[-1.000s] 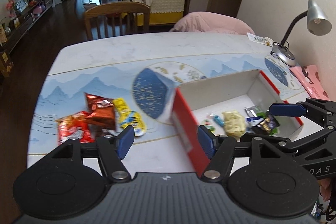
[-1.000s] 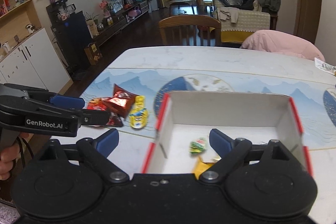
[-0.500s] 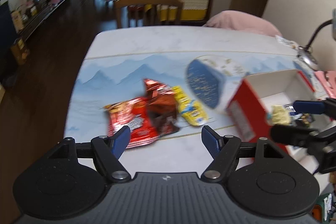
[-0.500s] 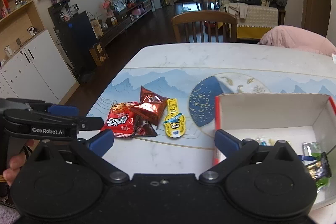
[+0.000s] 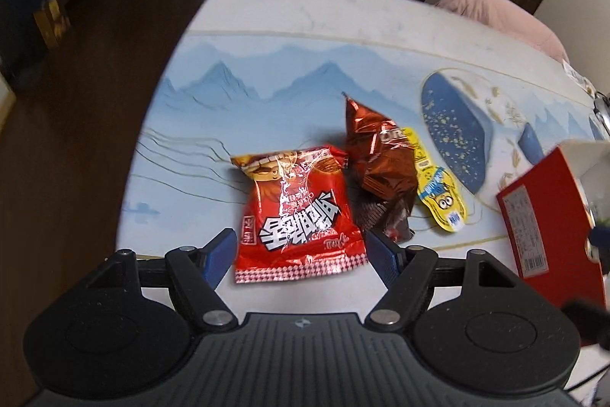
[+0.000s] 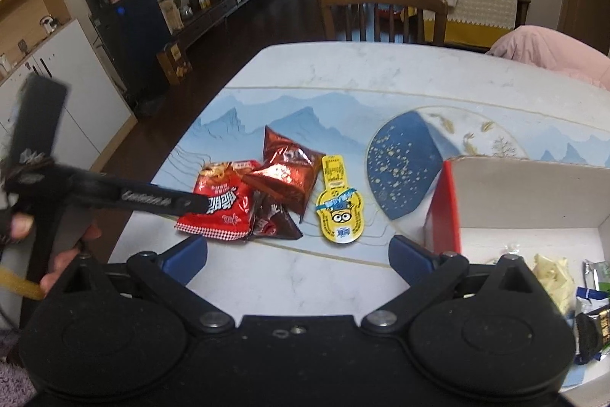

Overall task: Organize snacks
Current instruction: 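Withdraw both tools from the box toward the red chip bag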

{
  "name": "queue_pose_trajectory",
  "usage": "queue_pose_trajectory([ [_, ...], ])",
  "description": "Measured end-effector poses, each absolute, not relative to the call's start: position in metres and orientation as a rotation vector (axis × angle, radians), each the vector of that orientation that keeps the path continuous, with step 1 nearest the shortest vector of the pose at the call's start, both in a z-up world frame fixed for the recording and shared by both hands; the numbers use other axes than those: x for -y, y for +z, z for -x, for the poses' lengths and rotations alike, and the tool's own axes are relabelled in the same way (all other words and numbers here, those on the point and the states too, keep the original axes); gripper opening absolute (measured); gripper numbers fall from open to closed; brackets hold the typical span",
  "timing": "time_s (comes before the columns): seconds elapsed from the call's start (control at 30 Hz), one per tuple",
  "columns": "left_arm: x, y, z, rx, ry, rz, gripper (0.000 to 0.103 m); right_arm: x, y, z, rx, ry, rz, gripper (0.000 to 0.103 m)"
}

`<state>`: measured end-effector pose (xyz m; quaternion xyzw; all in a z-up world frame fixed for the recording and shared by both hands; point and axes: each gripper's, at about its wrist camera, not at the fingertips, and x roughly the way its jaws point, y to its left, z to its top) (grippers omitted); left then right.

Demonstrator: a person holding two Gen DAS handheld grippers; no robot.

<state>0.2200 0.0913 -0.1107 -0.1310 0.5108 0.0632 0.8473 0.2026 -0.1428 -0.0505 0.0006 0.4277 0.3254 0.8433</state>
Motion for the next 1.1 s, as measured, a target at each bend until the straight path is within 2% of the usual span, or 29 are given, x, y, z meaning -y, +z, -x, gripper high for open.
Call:
queue_pose_trajectory([
  [0.17, -0.102, -0.126, -0.245, -1.135, 0.118, 0.345, 0.074, 0.141, -0.054, -0.209, -0.92, 0.689, -0.002, 0.102],
  [0.53, -0.087, -0.144, -0.274, -1.164, 0.189, 0.28, 0.074, 0.134, -0.069, -0.223, -0.964, 0.696, -0.002, 0.101],
  [0.63, -0.089, -0.148, -0.278, -1.17, 0.194, 0.276, 0.078, 0.124, -0.075, -0.223, -0.97, 0.718, 0.033, 0.099],
  [0.83, -0.094, -0.155, -0.282, -1.174, 0.188, 0.271, 0.083, 0.097, -0.092, -0.226, -0.966, 0.756, 0.118, 0.093],
  [0.9, -0.094, -0.156, -0.283, -1.172, 0.183, 0.27, 0.083, 0.087, -0.097, -0.229, -0.971, 0.769, 0.132, 0.086],
  [1.03, -0.093, -0.157, -0.283, -1.159, 0.176, 0.258, 0.083, 0.068, -0.105, -0.234, -0.97, 0.789, 0.165, 0.082],
  [1.1, -0.094, -0.157, -0.283, -1.155, 0.174, 0.259, 0.083, 0.06, -0.109, -0.238, -0.979, 0.803, 0.165, 0.075],
])
